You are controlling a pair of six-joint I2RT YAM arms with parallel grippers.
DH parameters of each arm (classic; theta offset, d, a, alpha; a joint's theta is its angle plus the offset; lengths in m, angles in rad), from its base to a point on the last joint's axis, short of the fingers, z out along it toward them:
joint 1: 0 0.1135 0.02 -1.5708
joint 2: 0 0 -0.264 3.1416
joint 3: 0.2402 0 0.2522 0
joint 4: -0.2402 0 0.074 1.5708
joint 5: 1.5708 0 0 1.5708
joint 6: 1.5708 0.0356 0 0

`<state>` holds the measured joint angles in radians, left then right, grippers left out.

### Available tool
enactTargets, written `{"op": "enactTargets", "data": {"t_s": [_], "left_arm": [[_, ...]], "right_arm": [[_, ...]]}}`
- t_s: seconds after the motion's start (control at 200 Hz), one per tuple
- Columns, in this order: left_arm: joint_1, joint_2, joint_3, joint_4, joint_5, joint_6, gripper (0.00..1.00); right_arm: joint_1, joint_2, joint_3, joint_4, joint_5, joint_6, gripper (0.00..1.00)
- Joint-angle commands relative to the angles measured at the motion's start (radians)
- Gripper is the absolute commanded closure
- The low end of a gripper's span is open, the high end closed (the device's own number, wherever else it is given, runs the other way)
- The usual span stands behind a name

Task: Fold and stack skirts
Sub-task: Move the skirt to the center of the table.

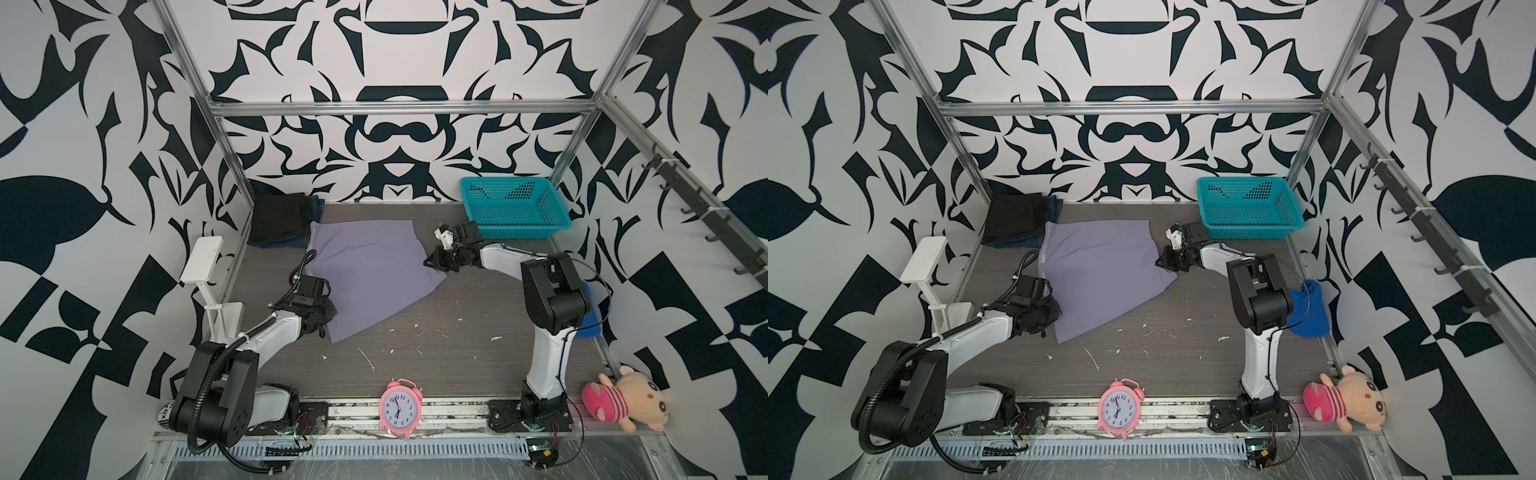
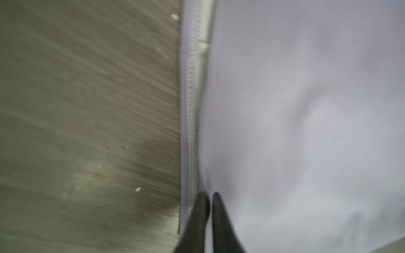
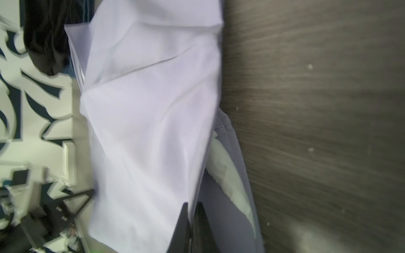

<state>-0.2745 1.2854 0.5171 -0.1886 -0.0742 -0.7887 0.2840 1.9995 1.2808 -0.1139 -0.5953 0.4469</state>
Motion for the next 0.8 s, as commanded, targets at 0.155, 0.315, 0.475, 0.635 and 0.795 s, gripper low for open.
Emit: {"op": "enactTargets", "data": {"t_s": [0.155, 0.315, 0.475, 0.635, 0.795], "left_arm": [[0.0, -0.11, -0.019, 0.006, 0.023, -0.003, 1.0], [-0.002, -0.182, -0.012, -0.08, 0.034, -0.012, 1.0], [-0.036, -0.227, -0.043, -0.105, 0.094, -0.045, 1.0], [-0.141, -0.344, -0.072, -0.245, 0.039, -0.118, 1.0], [-0.164, -0.534, -0.142, -0.349, 0.04, -0.226, 1.0]], "right_arm": [[-0.011, -0.112, -0.033, 0.034, 0.031, 0.06, 1.0], [-0.016, -0.249, -0.13, 0.028, 0.095, 0.102, 1.0], [-0.034, -0.41, -0.31, 0.036, 0.16, 0.15, 1.0], [-0.033, -0.487, -0.438, -0.022, 0.165, 0.148, 1.0], [-0.042, -0.483, -0.525, -0.056, 0.187, 0.135, 1.0]]}}
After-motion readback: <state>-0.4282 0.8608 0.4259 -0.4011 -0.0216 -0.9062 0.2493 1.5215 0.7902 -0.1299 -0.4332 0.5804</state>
